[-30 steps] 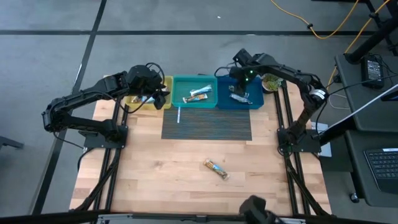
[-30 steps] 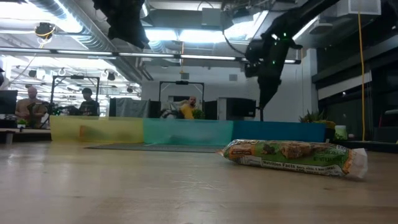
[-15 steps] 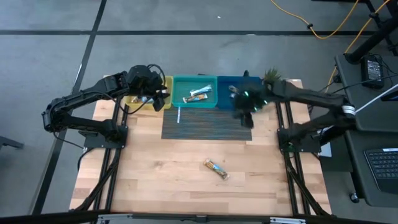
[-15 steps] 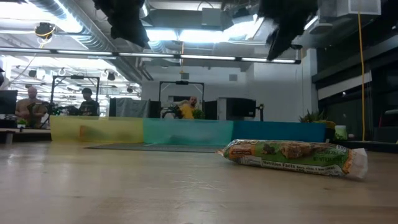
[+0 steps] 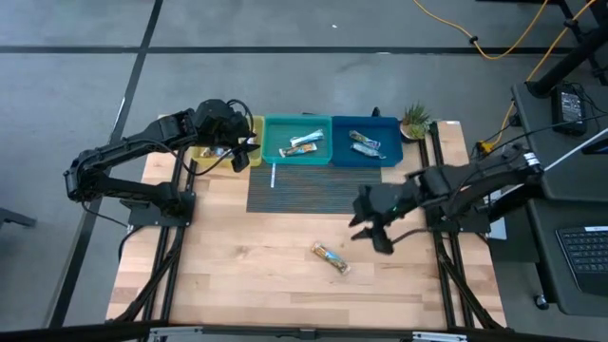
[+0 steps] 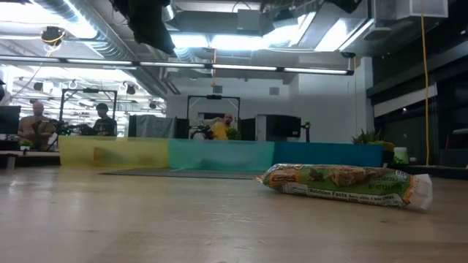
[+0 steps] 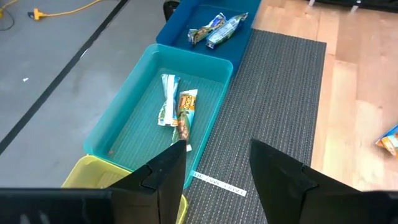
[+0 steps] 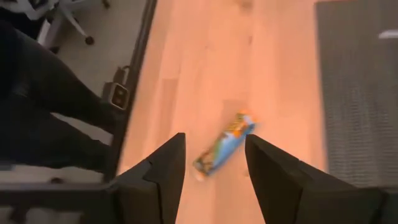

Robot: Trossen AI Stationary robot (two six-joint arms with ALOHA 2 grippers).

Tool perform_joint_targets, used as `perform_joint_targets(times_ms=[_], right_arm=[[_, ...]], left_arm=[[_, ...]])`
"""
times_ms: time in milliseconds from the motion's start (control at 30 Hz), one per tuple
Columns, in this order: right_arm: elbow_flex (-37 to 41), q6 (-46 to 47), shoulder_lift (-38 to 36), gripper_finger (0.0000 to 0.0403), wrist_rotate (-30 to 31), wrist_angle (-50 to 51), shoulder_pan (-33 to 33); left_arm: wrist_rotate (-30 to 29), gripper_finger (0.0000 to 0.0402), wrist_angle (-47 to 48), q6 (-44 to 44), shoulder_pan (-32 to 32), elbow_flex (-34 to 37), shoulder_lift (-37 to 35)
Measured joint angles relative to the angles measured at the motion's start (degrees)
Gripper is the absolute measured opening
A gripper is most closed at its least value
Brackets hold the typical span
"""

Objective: Pick and place Granola Bars by type
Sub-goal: Put the yellow granola bar into the green bin

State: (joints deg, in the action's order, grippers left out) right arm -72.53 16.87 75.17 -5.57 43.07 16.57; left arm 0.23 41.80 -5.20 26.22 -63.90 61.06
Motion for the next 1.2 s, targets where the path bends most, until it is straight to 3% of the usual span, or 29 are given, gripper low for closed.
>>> perform_joint_targets(times_ms=[433,633,767,900,1200], right_arm=[[-9.77,10.78,19.34,0.0176,3.55,4.38,7.54],[-9.84,18.47,24.10,0.0245,2.58,1.96,8.18],[-9.91,22.87,27.06,0.0307,6.39,1.04,8.07],[-9.93,29.12,31.07,0.0340,8.06,0.82,7.36],[-9.88,35.36,40.05,0.0321,9.39,1.33,5.76]], left_arm=[[-1.50,0.0168,0.00,2.76,0.00,0.00,0.00],[-1.82,0.0168,0.00,4.26,0.00,0.00,0.00],[-1.85,0.0168,0.17,4.44,0.00,0.00,0.00],[-1.85,0.0168,0.74,6.14,-0.07,0.00,-0.02],[-2.50,0.0168,3.89,6.42,-2.83,0.00,-0.02]])
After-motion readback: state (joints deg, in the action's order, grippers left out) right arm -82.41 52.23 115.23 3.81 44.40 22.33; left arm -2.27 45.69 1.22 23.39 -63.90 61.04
